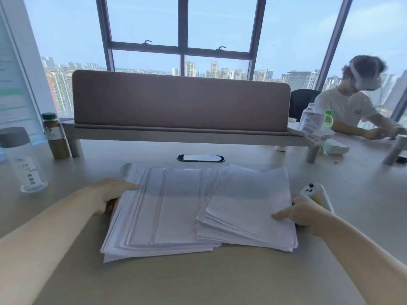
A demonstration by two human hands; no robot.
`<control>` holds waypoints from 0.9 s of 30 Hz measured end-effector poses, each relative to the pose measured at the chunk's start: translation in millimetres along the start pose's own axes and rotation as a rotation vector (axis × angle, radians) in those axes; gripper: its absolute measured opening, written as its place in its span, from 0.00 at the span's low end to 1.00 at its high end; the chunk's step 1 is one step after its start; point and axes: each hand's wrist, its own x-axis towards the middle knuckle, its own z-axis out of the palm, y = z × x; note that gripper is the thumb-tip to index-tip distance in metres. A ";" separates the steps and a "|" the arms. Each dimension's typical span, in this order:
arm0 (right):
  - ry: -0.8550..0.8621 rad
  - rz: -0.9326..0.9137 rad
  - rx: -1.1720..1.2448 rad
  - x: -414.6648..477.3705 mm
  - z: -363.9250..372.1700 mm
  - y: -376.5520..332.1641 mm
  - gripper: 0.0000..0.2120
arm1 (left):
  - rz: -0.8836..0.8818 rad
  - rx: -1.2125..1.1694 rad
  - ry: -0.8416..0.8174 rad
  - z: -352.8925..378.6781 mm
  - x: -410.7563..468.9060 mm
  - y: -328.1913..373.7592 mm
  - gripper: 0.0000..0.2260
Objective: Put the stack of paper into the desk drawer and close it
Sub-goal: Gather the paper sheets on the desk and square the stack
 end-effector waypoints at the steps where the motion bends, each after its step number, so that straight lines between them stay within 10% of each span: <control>1: -0.018 -0.002 0.024 -2.0 -0.5 -1.6 0.31 | 0.055 0.022 -0.009 1.7 1.0 -0.9 0.22; 27: -0.137 -0.144 0.216 -21.9 46.2 -55.6 0.15 | 0.371 -0.043 -0.150 86.2 -26.4 13.1 0.21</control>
